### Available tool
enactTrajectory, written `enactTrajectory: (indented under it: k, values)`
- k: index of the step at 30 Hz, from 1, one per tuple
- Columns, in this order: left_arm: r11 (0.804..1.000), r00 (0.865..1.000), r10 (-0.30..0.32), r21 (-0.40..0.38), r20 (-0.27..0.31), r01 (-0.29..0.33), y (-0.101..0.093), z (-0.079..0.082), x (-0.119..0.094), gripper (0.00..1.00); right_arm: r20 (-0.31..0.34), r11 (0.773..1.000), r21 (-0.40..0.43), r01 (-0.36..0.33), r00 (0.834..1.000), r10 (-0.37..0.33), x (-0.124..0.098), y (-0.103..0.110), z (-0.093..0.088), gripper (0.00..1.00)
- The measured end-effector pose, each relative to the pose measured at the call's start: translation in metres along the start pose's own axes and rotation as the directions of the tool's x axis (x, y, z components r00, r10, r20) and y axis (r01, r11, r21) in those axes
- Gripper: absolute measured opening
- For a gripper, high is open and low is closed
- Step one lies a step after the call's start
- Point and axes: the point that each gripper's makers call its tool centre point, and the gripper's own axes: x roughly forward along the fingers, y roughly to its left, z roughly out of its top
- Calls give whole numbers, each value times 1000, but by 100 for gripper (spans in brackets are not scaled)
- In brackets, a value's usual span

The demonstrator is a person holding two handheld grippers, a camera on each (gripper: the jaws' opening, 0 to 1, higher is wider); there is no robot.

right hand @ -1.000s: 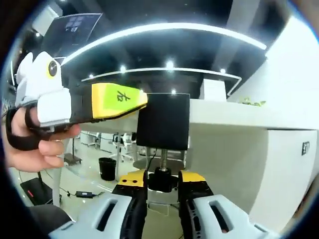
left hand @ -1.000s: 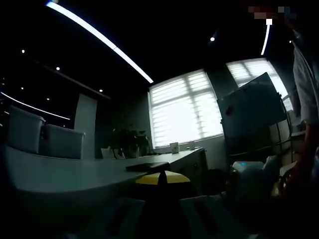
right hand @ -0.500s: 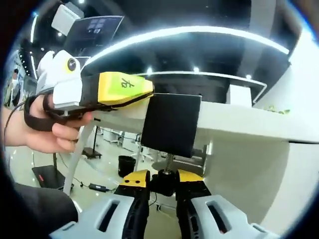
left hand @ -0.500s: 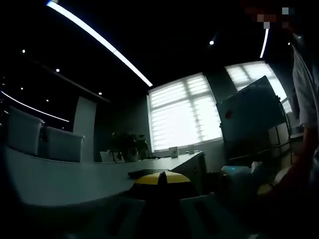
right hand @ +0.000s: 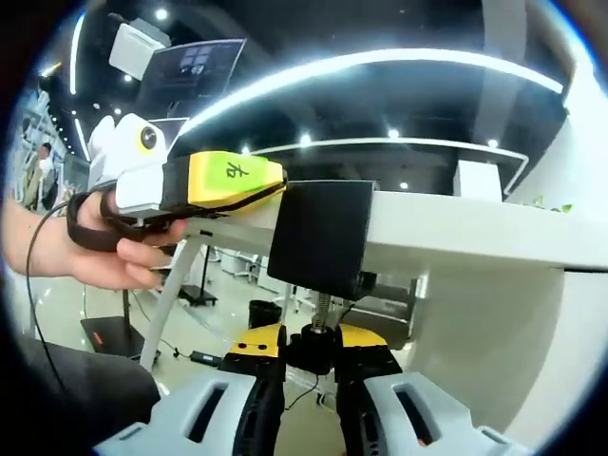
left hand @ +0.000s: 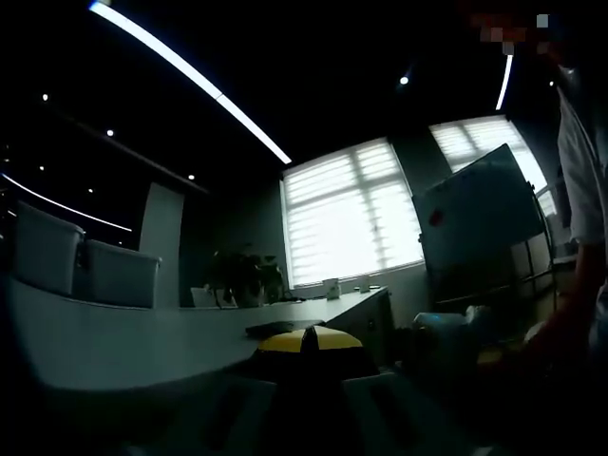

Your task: Clamp the fixed fixture on the desktop, loosen the retaining clip, secure it to the edge of the desk, and tighten the retaining clip.

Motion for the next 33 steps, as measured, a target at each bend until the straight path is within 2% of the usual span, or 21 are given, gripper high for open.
enactTrajectory:
  k: [3, 5, 6, 9, 11, 12, 13, 16, 18, 21, 24, 29, 31, 33]
  values:
    - [1000, 1000, 0, 2, 0, 0, 0, 0, 0, 1, 0, 997, 7, -76, 997, 76, 0, 0, -1, 19]
    - [1000, 1000, 0, 2, 0, 0, 0, -1, 0, 1, -9, 990, 63, -130, 991, 131, 0, 0, -1, 18]
    - [1000, 1000, -1, 1, -1, 1, -1, -1, 0, 1, -17, 987, 66, -146, 989, 147, 1, -1, -1, 18]
    - [1000, 1000, -1, 4, -2, 1, -1, -1, 0, 1, -26, 990, 41, -134, 990, 135, 2, 0, -1, 19]
    - [1000, 1000, -1, 4, 0, 1, -1, -1, 0, 1, -28, 995, 75, -73, 997, 75, 0, -5, -3, 21]
    - [1000, 1000, 0, 4, -1, 0, -1, -1, -1, 1, -20, 996, 81, -46, 999, 48, -1, -8, -3, 24]
    - [1000, 1000, 0, 5, -1, 0, -1, -1, 0, 1, -33, 996, 93, 10, 999, -7, -4, -16, -7, 30]
    - [1000, 1000, 3, 9, -3, -3, -2, -2, -1, 1, -63, 980, 154, 124, 991, -115, -14, -24, -16, 39]
    - [1000, 1000, 8, 4, -4, -8, -2, -2, -1, 1, -67, 962, 200, 186, 982, -176, -22, -22, -18, 39]
    - [1000, 1000, 10, -8, 1, -10, -2, -1, -1, 1, -96, 957, 176, 231, 971, -217, -30, -12, -21, 36]
    - [1000, 1000, 11, -5, -1, -11, -2, -1, -2, 1, -110, 956, 146, 253, 965, -238, -28, -7, -19, 36]
    - [1000, 1000, 15, 8, -4, -15, -3, -1, -2, 1, -107, 944, 150, 295, 954, -281, -21, -9, -14, 36]
    - [1000, 1000, 17, 17, -7, -17, -4, 0, -2, 1, -97, 935, 211, 283, 958, -269, -17, -5, -12, 34]
    - [1000, 1000, 17, 20, -8, -17, -4, 0, -2, 1, -101, 937, 203, 284, 958, -269, -13, -6, -12, 32]
